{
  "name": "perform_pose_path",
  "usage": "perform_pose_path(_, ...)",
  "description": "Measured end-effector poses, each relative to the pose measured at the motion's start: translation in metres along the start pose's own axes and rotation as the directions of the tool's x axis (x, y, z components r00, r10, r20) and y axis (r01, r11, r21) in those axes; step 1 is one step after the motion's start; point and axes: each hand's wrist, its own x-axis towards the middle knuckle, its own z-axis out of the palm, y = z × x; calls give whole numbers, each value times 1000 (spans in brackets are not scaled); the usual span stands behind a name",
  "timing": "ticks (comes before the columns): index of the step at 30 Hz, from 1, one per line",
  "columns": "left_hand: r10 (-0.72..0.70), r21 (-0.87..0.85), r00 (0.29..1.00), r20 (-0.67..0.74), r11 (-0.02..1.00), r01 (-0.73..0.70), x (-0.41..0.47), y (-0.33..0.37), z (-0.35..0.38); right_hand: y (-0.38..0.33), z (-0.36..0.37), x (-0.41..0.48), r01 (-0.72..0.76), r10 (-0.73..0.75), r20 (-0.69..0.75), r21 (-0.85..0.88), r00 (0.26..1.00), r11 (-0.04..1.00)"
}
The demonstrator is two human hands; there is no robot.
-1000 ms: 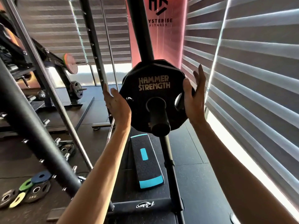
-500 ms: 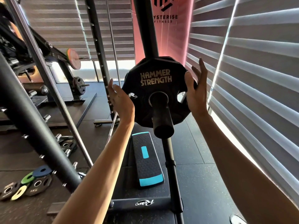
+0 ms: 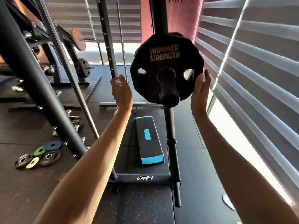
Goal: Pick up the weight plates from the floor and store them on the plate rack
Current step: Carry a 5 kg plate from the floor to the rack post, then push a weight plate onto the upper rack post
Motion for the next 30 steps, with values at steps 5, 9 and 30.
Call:
perform_pose_path(5,-172,254,985,6,953,165,-2,-110,-68,74,17,-87,-389,386,-62,-34,920,921)
perform_pose_path(9,-391,343,920,31,869,358,-38,-172,-148,125,58,-163,-538,584,73,-309,809,784)
perform_pose_path(30,-681,623,676,-283,405,669,21,-257,-664,108,513,-515,137,680,733,-674,5,726)
